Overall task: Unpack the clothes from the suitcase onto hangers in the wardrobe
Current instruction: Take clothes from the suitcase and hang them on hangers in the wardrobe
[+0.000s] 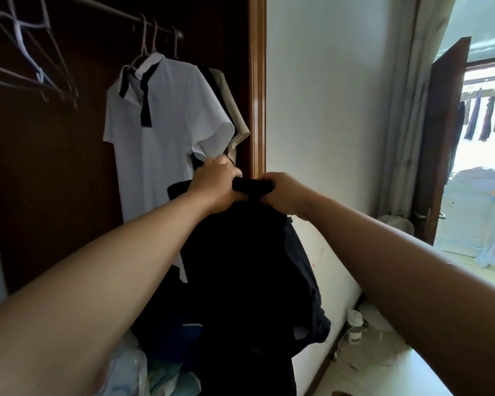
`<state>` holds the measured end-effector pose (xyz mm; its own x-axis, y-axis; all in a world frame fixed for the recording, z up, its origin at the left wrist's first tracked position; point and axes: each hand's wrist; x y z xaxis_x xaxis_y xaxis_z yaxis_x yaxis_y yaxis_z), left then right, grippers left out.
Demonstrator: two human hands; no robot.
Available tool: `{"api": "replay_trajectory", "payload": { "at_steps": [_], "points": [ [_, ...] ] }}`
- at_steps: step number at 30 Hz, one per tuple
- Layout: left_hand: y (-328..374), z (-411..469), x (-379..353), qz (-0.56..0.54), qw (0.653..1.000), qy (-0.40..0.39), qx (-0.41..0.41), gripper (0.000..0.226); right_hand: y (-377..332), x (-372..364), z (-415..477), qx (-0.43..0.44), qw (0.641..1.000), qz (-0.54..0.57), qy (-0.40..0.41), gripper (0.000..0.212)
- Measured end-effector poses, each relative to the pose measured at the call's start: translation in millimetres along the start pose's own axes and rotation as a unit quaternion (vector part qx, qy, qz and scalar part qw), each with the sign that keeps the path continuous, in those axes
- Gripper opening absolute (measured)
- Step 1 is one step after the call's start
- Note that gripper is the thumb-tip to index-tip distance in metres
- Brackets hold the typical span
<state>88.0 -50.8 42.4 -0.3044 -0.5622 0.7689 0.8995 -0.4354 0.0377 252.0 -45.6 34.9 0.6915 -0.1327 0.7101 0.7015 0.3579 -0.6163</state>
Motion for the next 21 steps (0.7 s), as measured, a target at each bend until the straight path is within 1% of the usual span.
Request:
{"api": "replay_trajectory", "payload": {
  "at_steps": [1,2,3,5,6,8,10,11,12,13,14,15,16,18,20,21],
  "points": [
    [-5.0,0.4,1.4,-0.059,0.998,-0.016,0.013,0.021,0.9,-4.9,2.6,-0.015,1.000,-0.004,0.021,0.035],
    [-9.9,0.7,2.8,-0.087,0.996,-0.017,0.023,0.019,1.6,-9.6,3.8,-0.029,0.999,-0.023,0.036,0.042],
    [-14.8,0.7,4.2,-0.088,0.996,-0.011,0.031,0.019,3.9,-14.0,5.2,-0.043,0.997,-0.048,0.039,0.052],
    [-24.4,0.8,10.6,-0.053,0.997,0.008,0.057,0.019,9.0,-22.2,5.0,-0.066,0.995,-0.066,0.021,0.072],
    [-29.1,1.9,14.4,-0.036,0.997,0.021,0.070,0.018,11.7,-25.9,3.1,-0.074,0.995,-0.073,0.010,0.079],
    [-42.0,5.0,23.3,-0.018,0.994,0.050,0.097,0.018,17.4,-34.0,1.6,-0.090,0.990,-0.112,-0.010,0.081],
    [-55.1,7.6,33.3,-0.015,0.988,0.072,0.134,0.013,23.1,-42.3,0.4,-0.121,0.981,-0.152,-0.026,0.076],
    [-61.7,8.8,38.7,-0.019,0.985,0.079,0.153,0.015,25.0,-47.5,-0.1,-0.137,0.974,-0.178,-0.030,0.069],
    [-67.1,10.1,44.6,-0.030,0.981,0.090,0.171,0.013,27.2,-51.6,-1.1,-0.148,0.968,-0.203,-0.033,0.055],
    [-72.9,11.2,50.6,-0.043,0.975,0.106,0.189,0.007,29.3,-54.8,-2.2,-0.161,0.962,-0.218,-0.038,0.037],
    [-79.8,10.8,59.4,-0.056,0.968,0.124,0.209,0.006,28.3,-59.8,-3.3,-0.178,0.959,-0.217,-0.046,0.021],
    [-85.9,10.9,66.4,-0.070,0.962,0.138,0.227,0.011,30.1,-64.3,-4.1,-0.201,0.959,-0.192,-0.058,0.015],
    [-92.8,9.2,74.6,-0.080,0.956,0.149,0.240,0.013,29.0,-70.2,-4.2,-0.229,0.960,-0.142,-0.075,0.013],
    [-103.1,3.9,85.2,-0.077,0.953,0.159,0.245,0.007,24.7,-80.0,-4.7,-0.280,0.955,0.013,-0.100,0.014],
    [-113.7,-6.5,90.6,-0.056,0.954,0.154,0.253,0.008,10.1,-86.9,-3.7,-0.298,0.933,0.187,-0.081,0.007],
    [-121.7,-12.5,90.6,-0.044,0.954,0.144,0.260,0.014,1.7,-89.5,0.1,-0.308,0.907,0.281,-0.059,0.012]
  ]
}}
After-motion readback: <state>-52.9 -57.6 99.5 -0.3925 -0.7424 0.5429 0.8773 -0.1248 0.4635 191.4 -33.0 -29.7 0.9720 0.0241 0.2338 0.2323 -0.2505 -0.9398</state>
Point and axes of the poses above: each hand's wrist, its own z-axis towards the middle knuckle, its own x-axis out of the back of the hand, y = z × x, and after that the axes turned 5 degrees about -x, right-handed
